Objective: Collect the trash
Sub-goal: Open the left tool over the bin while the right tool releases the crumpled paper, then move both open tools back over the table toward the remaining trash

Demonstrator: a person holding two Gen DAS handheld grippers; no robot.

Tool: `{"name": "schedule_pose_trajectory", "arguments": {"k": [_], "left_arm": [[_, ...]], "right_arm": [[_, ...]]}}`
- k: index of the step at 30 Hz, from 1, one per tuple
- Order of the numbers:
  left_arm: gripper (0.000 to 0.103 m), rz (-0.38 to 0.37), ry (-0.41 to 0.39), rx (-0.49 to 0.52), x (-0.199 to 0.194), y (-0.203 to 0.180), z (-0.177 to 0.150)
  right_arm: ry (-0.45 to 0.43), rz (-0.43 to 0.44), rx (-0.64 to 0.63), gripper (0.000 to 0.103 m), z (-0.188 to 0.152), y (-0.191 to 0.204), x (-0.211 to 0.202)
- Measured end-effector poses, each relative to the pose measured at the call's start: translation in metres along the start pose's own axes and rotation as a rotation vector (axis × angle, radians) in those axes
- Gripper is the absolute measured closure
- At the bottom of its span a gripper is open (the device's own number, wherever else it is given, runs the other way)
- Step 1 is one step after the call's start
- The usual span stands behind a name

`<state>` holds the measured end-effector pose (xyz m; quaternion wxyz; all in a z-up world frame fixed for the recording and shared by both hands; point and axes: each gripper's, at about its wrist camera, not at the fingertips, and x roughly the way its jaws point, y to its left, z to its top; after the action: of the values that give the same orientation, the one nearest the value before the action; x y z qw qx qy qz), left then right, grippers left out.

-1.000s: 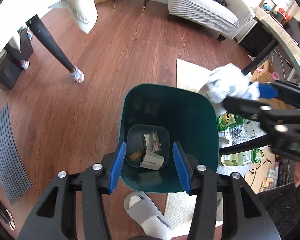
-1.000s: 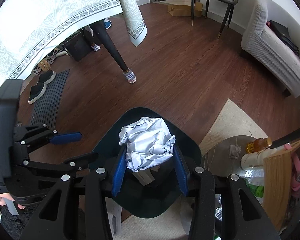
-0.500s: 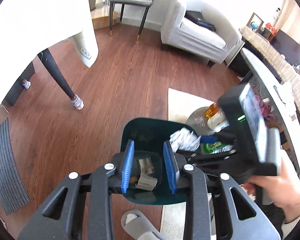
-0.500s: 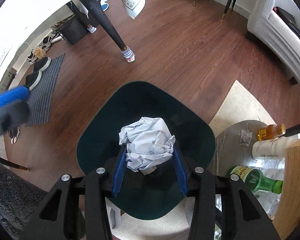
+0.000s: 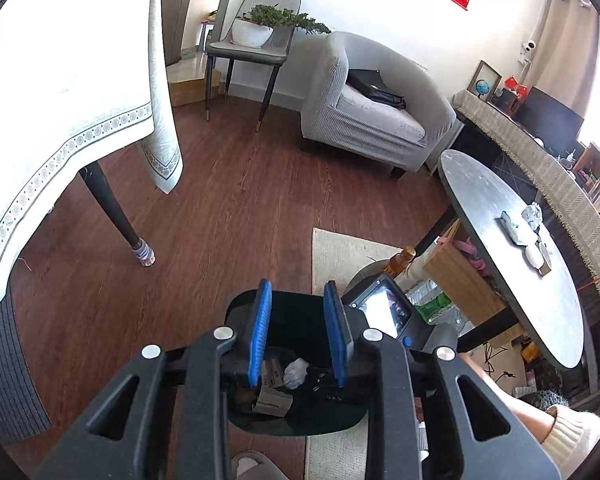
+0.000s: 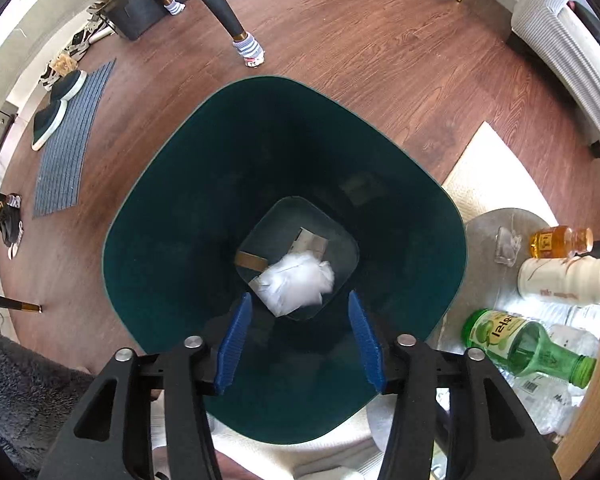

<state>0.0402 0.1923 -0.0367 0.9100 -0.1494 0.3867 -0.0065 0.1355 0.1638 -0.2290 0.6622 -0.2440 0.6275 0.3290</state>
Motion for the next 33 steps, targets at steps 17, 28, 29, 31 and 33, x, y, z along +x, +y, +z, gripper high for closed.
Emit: {"name": "schedule_pose_trajectory", "arguments": {"k": [17, 28, 29, 31, 33], "left_arm": [[0.075, -0.038, -0.073, -0.02, -0.014, -0.009, 0.019], [0.075, -0.061, -0.113, -0.005, -0.022, -0.022, 0.024], [0.075, -0.055, -0.113, 0.0, -0.022, -0.023, 0.024], [0.075, -0.049, -0.103, 0.014, -0.021, -0.025, 0.025], [0.075, -0.042, -0.098, 0.029, -0.019, -0.028, 0.027]], "right_arm": [[-0.229, 0.065, -0.092, 0.049, -0.004, 0.002, -0.062], [-0.445, 0.054, -0.135, 0.053, -0.03, -0.004, -0.155], [-0.467, 0.052, -0.133, 0.053, -0.034, -0.005, -0.166], [-0.507, 0.054, -0.117, 0.053, -0.044, -0.012, -0.186], [-0.548, 0.052, -0.098, 0.053, -0.054, -0.02, -0.204]]}}
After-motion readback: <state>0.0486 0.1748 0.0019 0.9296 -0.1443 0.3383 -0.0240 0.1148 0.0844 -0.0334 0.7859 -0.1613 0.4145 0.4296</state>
